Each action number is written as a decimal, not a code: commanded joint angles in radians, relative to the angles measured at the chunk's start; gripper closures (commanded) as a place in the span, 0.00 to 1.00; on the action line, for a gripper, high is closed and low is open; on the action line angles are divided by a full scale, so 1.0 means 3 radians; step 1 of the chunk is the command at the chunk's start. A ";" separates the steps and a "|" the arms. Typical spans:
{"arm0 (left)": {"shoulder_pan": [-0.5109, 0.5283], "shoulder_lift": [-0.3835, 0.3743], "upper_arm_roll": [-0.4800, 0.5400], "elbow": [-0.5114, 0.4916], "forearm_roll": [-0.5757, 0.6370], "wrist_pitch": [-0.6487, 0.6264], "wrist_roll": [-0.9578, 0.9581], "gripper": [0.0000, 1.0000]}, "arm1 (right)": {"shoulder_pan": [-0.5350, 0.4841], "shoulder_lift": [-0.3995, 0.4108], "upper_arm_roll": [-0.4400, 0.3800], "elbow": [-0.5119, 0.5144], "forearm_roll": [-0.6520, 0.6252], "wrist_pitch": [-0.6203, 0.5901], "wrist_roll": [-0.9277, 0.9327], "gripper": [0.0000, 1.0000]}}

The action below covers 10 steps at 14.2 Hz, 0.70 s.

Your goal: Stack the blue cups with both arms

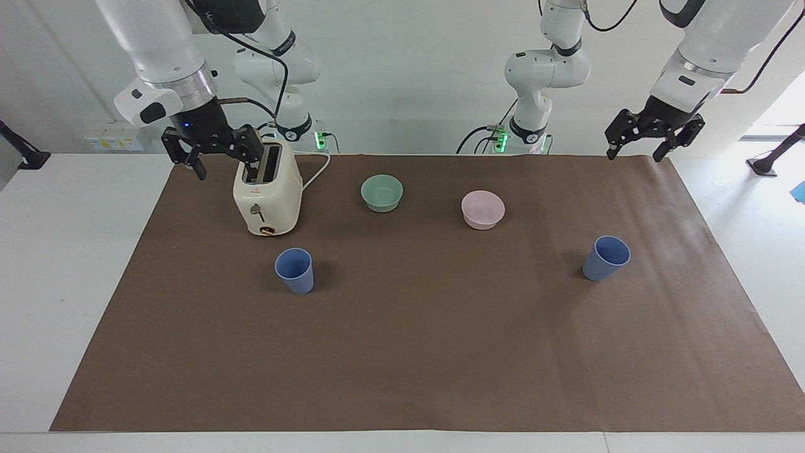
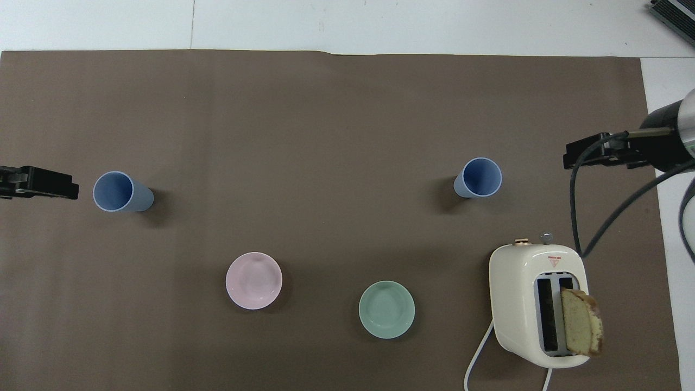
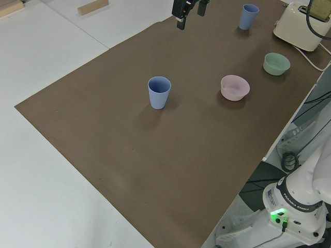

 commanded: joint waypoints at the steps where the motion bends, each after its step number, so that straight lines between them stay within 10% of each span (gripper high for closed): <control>1: 0.0075 0.0126 0.0008 -0.0157 -0.0019 0.0347 -0.0136 0.00 | -0.0043 -0.0064 0.0005 -0.0066 0.0072 -0.0007 -0.0102 0.00; 10: 0.0448 0.0463 0.0008 -0.0812 -0.0019 0.1257 -0.0157 0.00 | -0.0043 -0.0064 0.0005 -0.0066 0.0072 -0.0007 -0.0102 0.00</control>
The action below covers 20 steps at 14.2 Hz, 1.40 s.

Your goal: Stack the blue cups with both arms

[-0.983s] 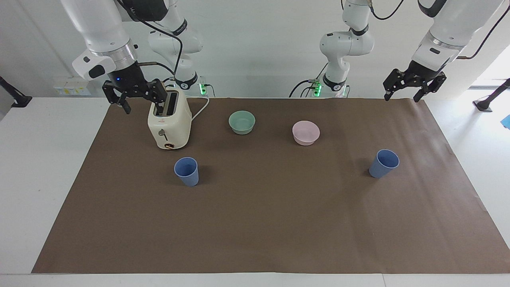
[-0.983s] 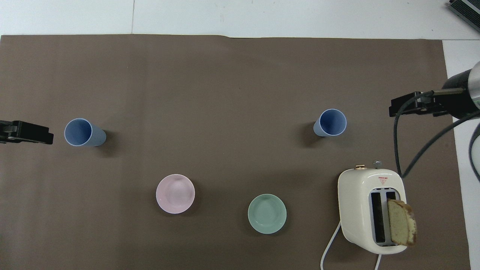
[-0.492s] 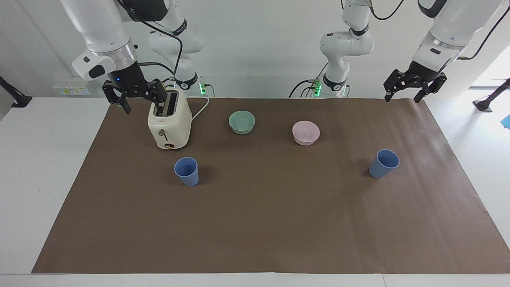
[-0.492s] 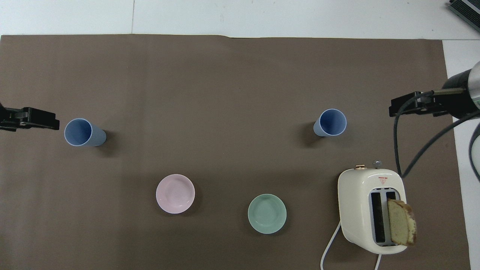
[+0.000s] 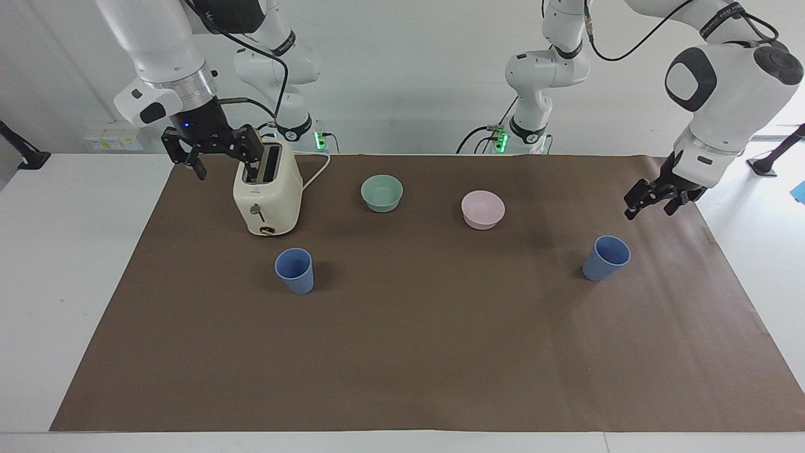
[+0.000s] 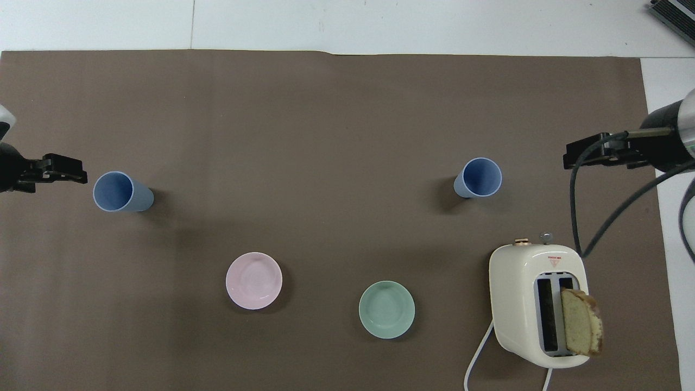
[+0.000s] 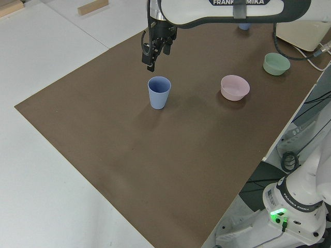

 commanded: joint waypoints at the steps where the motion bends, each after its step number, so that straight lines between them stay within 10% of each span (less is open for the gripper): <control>1: 0.0064 0.0120 -0.0024 -0.0204 -0.0019 0.0313 -0.0025 0.00 | -0.0043 -0.0064 0.0005 -0.0066 0.0072 -0.0007 -0.0102 0.00; 10: 0.0014 0.0253 -0.0024 -0.0746 -0.0019 0.0851 -0.0035 0.00 | -0.0043 -0.0064 0.0005 -0.0066 0.0072 -0.0007 -0.0102 0.00; 13: 0.0014 0.0263 -0.0024 -0.0726 -0.0019 0.0866 -0.0056 0.89 | -0.0043 -0.0064 0.0005 -0.0066 0.0072 -0.0007 -0.0102 0.00; 14: 0.0013 0.0268 -0.0024 -0.0711 -0.0019 0.0866 -0.0025 1.00 | -0.0043 -0.0064 0.0005 -0.0066 0.0072 -0.0007 -0.0102 0.00; 20: -0.0058 0.0396 -0.0029 -0.0349 -0.0024 0.0810 -0.0132 1.00 | -0.0043 -0.0064 0.0005 -0.0066 0.0072 -0.0007 -0.0102 0.00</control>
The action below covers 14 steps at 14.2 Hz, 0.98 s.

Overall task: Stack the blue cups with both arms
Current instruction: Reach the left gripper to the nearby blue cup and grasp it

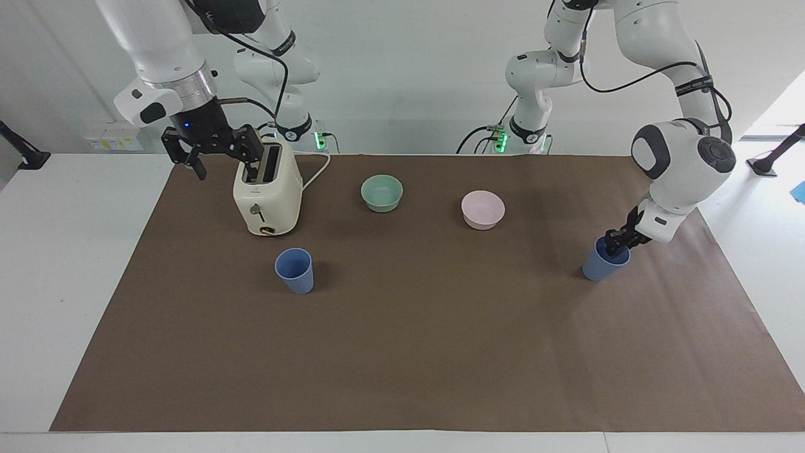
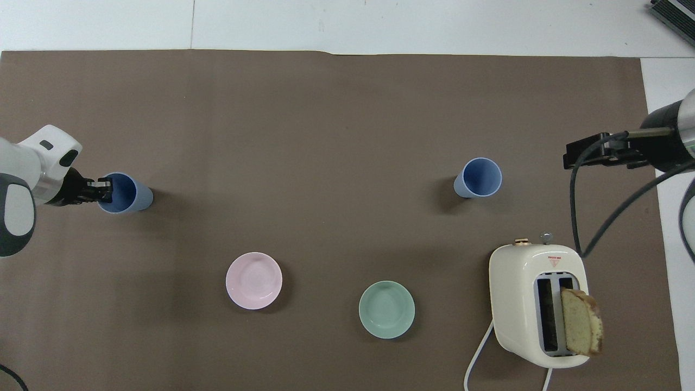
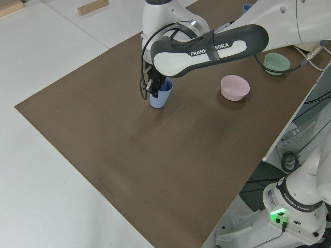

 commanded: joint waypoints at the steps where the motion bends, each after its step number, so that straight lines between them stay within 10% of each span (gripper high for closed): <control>1: -0.0112 0.0062 0.0017 0.0283 -0.0042 -0.0022 -0.0240 1.00 | -0.0043 -0.0064 0.0005 -0.0066 0.0072 -0.0007 -0.0102 0.00; 14: -0.1789 0.0231 0.0011 0.0575 -0.0062 0.0172 -0.2276 1.00 | -0.0043 -0.0064 0.0005 -0.0066 0.0072 -0.0007 -0.0102 0.00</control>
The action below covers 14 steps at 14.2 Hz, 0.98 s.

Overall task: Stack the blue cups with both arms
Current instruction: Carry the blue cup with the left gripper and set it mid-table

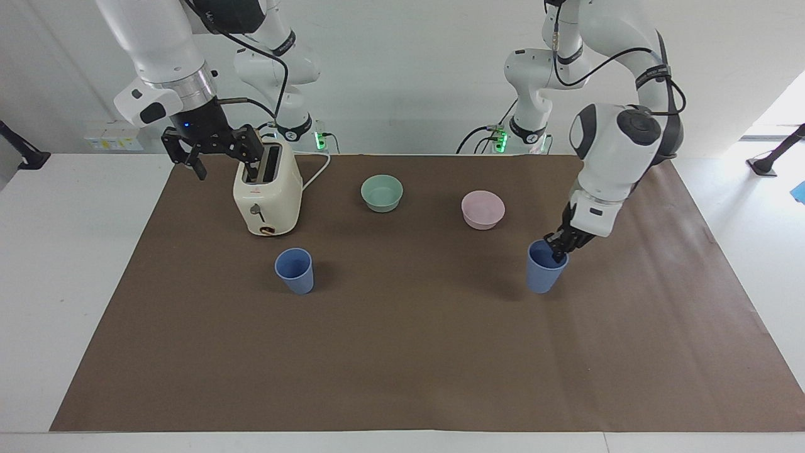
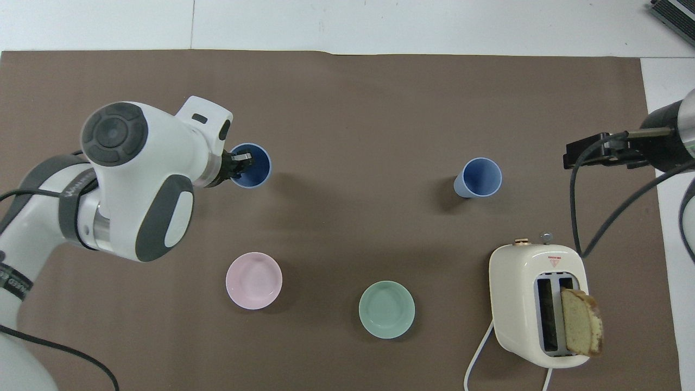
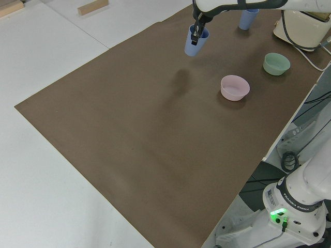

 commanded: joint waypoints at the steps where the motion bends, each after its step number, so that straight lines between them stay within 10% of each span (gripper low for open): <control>1: -0.0299 0.0159 0.0070 0.0079 -0.0034 0.0150 -0.0198 1.00 | -0.0043 -0.0064 0.0005 -0.0066 0.0072 -0.0007 -0.0102 0.00; 14: -0.0633 0.0364 0.0064 0.0007 -0.0044 0.0395 -0.0245 0.92 | -0.0048 -0.0064 0.0000 -0.0066 0.0067 -0.0007 -0.0102 0.00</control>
